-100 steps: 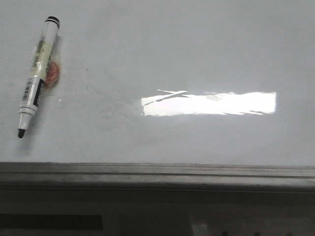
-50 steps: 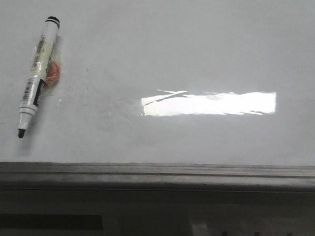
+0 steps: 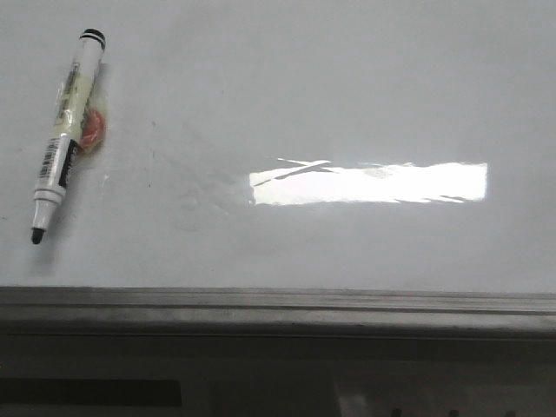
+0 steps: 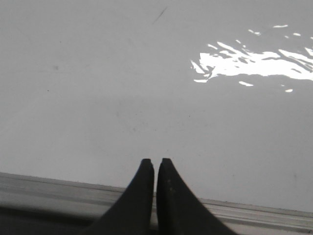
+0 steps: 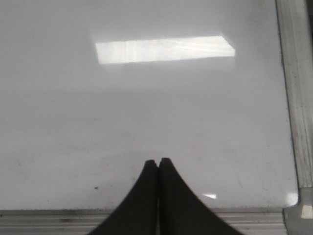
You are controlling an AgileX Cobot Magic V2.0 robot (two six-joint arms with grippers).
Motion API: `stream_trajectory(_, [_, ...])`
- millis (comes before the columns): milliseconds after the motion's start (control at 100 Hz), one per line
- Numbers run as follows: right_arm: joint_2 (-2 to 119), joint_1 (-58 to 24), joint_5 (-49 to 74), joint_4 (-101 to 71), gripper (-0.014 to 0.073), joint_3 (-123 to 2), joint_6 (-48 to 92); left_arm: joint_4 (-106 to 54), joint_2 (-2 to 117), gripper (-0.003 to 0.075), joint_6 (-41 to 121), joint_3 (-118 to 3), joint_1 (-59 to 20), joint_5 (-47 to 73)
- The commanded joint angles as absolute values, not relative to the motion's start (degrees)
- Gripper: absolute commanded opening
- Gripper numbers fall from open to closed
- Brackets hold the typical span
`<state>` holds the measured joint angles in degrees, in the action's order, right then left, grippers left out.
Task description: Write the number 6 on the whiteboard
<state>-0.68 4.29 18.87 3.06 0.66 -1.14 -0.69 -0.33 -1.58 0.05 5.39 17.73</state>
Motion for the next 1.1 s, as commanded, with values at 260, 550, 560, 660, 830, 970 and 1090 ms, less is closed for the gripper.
stream_trajectory(260, [-1.5,4.69,13.01,3.13,-0.0071,1.48,-1.11,-0.61,-1.97,-0.002,-2.04,1.39,5.51,6.6])
stream_trajectory(550, [-1.5,4.69,-2.87,1.08,-0.0071,1.48,-1.11,-2.32,-1.97,-0.002,-2.04,1.04,5.51,-9.55])
stream_trajectory(560, [-1.5,4.69,-2.87,1.08,-0.0071,1.48,-1.11,-2.32,-1.97,-0.002,-2.04,0.93,5.51,-9.54])
stream_trajectory(660, [-1.5,4.69,-0.49,0.46,-0.0071,0.7,-1.11,-2.32,-1.97,-0.002,-2.04,-0.4,5.51,-7.75])
stream_trajectory(830, [0.4,4.69,8.02,-4.31,-0.0071,-3.65,-1.11,-2.32,-0.34,-0.002,-1.95,-7.61,5.51,7.16])
stream_trajectory(970, [5.39,4.69,12.86,-8.3,-0.0071,-7.6,-1.11,-3.1,3.09,-0.002,-1.72,-13.19,5.51,11.66])
stream_trajectory(1090, [9.39,4.69,14.62,-9.64,-0.0071,-11.43,-1.11,-3.24,5.22,-0.0016,-1.69,-15.28,5.51,12.06])
